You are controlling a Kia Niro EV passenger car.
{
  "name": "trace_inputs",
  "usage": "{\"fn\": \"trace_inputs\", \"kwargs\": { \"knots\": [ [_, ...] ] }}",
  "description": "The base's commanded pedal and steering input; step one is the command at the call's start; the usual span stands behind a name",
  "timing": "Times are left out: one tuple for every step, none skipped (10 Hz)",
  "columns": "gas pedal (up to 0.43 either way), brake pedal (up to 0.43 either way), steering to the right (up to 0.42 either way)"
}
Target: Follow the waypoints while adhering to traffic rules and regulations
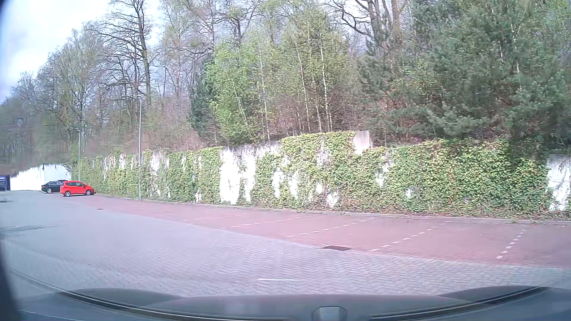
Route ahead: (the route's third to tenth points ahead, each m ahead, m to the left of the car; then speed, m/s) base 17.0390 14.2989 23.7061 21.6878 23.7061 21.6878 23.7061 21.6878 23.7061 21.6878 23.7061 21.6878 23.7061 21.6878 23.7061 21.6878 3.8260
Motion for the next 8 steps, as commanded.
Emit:
{"fn": "trace_inputs", "kwargs": {
  "knots": [
    [0.087,0.000,-0.342],
    [0.087,0.000,-0.339],
    [0.087,0.000,-0.336],
    [0.087,0.006,-0.330],
    [0.087,0.000,-0.325],
    [0.087,0.000,-0.321],
    [0.087,0.000,-0.312],
    [0.087,0.006,-0.291]
  ]
}}
